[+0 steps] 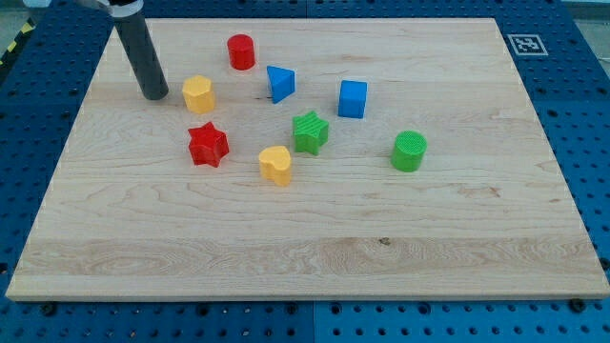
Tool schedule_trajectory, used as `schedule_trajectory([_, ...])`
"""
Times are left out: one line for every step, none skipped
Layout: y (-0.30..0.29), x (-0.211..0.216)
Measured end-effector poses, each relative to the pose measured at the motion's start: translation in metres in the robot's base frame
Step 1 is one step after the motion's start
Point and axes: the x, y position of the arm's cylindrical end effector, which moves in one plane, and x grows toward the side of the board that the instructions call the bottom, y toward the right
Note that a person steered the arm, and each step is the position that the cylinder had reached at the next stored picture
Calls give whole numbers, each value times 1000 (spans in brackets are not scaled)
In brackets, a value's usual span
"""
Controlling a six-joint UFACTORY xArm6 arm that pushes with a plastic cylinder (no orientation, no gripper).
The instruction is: Move your arm towards centre right
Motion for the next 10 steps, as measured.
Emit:
schedule_trajectory([-5, -37])
schedule_trajectory([4, -99])
schedule_trajectory([17, -125])
schedule_trajectory([25, -122])
schedule_trajectory([68, -138])
schedule_trajectory([145, -133])
schedule_trajectory([229, -105])
schedule_trajectory([296, -30])
schedule_trajectory([338, 51])
schedule_trajectory([374, 110])
